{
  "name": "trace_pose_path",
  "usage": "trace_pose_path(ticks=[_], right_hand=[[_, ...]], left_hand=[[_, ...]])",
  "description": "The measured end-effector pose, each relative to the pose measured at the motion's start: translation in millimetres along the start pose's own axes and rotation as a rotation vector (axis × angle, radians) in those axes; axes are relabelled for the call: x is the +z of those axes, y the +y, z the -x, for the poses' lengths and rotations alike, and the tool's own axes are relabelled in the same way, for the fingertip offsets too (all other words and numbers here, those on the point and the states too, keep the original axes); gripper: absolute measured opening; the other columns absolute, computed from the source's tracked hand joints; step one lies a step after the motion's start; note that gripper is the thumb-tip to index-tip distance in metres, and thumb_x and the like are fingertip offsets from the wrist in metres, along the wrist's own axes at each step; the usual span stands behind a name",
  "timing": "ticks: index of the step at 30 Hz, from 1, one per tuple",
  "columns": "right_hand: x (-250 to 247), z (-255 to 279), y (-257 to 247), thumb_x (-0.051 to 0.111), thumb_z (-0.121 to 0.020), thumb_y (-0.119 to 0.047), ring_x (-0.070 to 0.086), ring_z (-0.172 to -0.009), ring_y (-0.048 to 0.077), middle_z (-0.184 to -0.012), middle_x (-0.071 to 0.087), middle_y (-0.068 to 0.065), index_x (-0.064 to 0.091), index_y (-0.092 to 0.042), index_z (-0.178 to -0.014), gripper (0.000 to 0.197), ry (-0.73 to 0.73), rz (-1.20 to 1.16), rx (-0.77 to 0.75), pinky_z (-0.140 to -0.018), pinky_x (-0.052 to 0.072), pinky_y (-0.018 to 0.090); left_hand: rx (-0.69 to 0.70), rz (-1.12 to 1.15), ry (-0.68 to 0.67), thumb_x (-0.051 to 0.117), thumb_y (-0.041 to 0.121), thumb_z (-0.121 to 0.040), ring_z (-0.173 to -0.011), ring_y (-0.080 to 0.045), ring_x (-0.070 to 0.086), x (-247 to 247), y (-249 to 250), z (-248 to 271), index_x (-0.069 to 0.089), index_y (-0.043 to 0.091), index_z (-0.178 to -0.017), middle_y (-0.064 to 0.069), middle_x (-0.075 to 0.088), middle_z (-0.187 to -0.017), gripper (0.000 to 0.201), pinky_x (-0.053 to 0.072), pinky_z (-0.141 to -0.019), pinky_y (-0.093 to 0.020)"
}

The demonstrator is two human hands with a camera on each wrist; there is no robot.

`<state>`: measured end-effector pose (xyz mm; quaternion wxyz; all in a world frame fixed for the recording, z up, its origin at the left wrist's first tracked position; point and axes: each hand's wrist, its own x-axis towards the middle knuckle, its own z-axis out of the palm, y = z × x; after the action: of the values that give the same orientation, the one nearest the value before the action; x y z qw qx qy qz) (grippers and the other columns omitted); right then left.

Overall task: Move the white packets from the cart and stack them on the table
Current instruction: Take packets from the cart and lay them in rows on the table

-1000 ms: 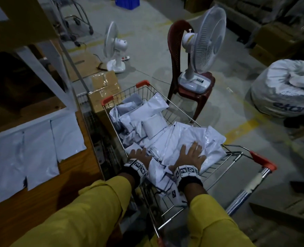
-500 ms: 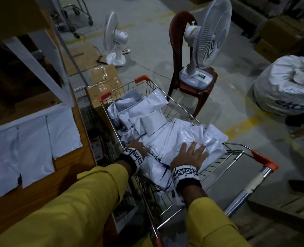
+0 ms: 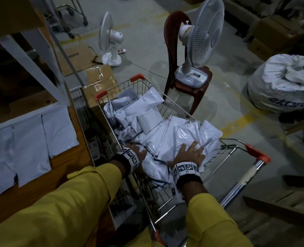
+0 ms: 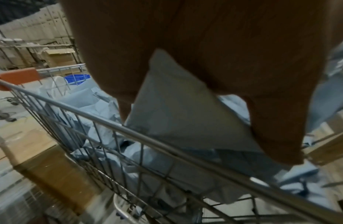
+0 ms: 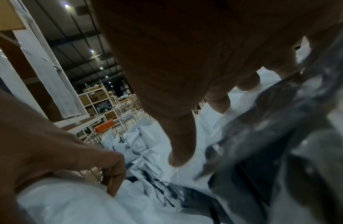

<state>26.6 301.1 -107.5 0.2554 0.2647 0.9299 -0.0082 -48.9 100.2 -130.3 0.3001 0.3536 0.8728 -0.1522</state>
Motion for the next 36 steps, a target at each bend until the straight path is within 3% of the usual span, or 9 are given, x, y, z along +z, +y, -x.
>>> trace_pose_path(ticks=[3, 8, 12, 17, 22, 25, 27, 31, 36], right_hand=[[-2.1, 1.4, -3.4, 0.059, -0.089, -0.054, 0.010, -0.147, 0.051, -0.164, -0.002, 0.024, 0.020, -0.023, -0.158, 0.086, 0.037, -0.020, 0.027, -0.113, 0.024, 0.056], [-15.4, 10.9, -2.3, 0.043, -0.095, -0.049, 0.013, -0.147, 0.049, -0.164, 0.007, 0.023, 0.028, -0.022, -0.155, 0.068, 0.051, -0.092, 0.006, -0.115, 0.019, 0.056], [-26.8, 17.8, -0.6, 0.037, -0.096, -0.045, 0.018, -0.145, 0.045, -0.164, 0.017, 0.016, 0.031, -0.033, -0.153, 0.058, 0.102, -0.187, -0.010, -0.114, 0.020, 0.055], [-44.7, 33.5, -4.0, 0.043, -0.094, -0.044, 0.037, -0.134, 0.039, -0.154, 0.037, 0.014, 0.042, -0.037, -0.147, 0.054, 0.292, -0.297, -0.023, -0.108, 0.029, 0.051], [-61.7, 63.1, -12.8, 0.044, -0.095, -0.039, 0.036, -0.134, 0.039, -0.156, 0.034, 0.013, 0.043, -0.037, -0.147, 0.053, 0.372, -0.362, -0.036, -0.108, 0.029, 0.052], [-70.3, 90.4, -24.0, 0.046, -0.094, -0.034, 0.036, -0.134, 0.040, -0.156, 0.034, 0.013, 0.046, -0.037, -0.146, 0.052, 0.419, -0.396, -0.057, -0.107, 0.028, 0.052], [-72.6, 111.3, -36.1, 0.046, -0.094, -0.032, 0.035, -0.135, 0.040, -0.157, 0.034, 0.013, 0.047, -0.036, -0.146, 0.052, 0.448, -0.429, -0.079, -0.108, 0.028, 0.053], [-66.4, 157.1, -72.0, 0.045, -0.096, -0.031, 0.033, -0.137, 0.038, -0.153, 0.038, 0.013, 0.049, -0.035, -0.145, 0.049, 0.498, -0.472, -0.125, -0.108, 0.027, 0.054], [-37.0, 223.0, -136.1, 0.041, -0.098, -0.032, 0.023, -0.143, 0.037, -0.159, 0.030, 0.012, 0.046, -0.037, -0.147, 0.049, 0.433, -0.466, -0.224, -0.112, 0.022, 0.055]], left_hand=[[0.038, 0.063, 0.036, 0.064, 0.090, -0.059, -0.108, -0.033, 0.056, 1.3, 4.4, 11.0, 0.048, 0.022, -0.125, -0.012, 0.053, -0.125, 0.096, 0.045, -0.096, -0.045], [-0.021, 0.083, 0.121, 0.064, 0.088, -0.060, -0.119, -0.030, 0.048, -2.3, 10.9, 29.4, 0.046, 0.029, -0.127, -0.005, 0.054, -0.128, 0.091, 0.034, -0.101, -0.047], [-0.105, 0.198, 0.238, 0.047, 0.099, -0.050, -0.114, -0.027, 0.050, -2.4, 8.1, 49.8, 0.045, 0.032, -0.117, -0.001, 0.057, -0.118, 0.094, 0.040, -0.099, -0.044], [-0.173, 0.481, 0.326, 0.064, 0.088, -0.058, -0.121, -0.025, 0.044, -0.1, 1.2, 87.2, 0.042, 0.030, -0.126, -0.002, 0.046, -0.129, 0.092, 0.041, -0.100, -0.037], [-0.391, 0.688, 0.468, 0.059, 0.087, -0.065, -0.132, -0.026, 0.041, -0.9, 6.9, 137.6, 0.037, 0.030, -0.140, -0.001, 0.038, -0.142, 0.097, 0.040, -0.105, -0.038], [-0.568, 0.692, 0.566, 0.048, 0.094, -0.060, -0.132, -0.030, 0.040, 6.4, 1.7, 166.3, 0.038, 0.037, -0.136, -0.001, 0.041, -0.141, 0.096, 0.038, -0.107, -0.051], [-0.651, 0.683, 0.630, 0.044, 0.095, -0.059, -0.127, -0.031, 0.044, 14.5, -5.4, 188.7, 0.041, 0.039, -0.132, 0.001, 0.045, -0.139, 0.092, 0.040, -0.103, -0.052], [-0.729, 0.706, 0.826, 0.043, 0.089, -0.063, -0.125, -0.032, 0.045, 44.4, -25.6, 239.3, 0.045, 0.033, -0.130, -0.001, 0.050, -0.135, 0.087, 0.045, -0.098, -0.050], [-0.814, 0.739, 0.970, 0.053, 0.083, -0.071, -0.124, -0.032, 0.047, 103.7, -52.4, 310.2, 0.043, 0.027, -0.137, -0.003, 0.050, -0.137, 0.087, 0.044, -0.099, -0.051]])
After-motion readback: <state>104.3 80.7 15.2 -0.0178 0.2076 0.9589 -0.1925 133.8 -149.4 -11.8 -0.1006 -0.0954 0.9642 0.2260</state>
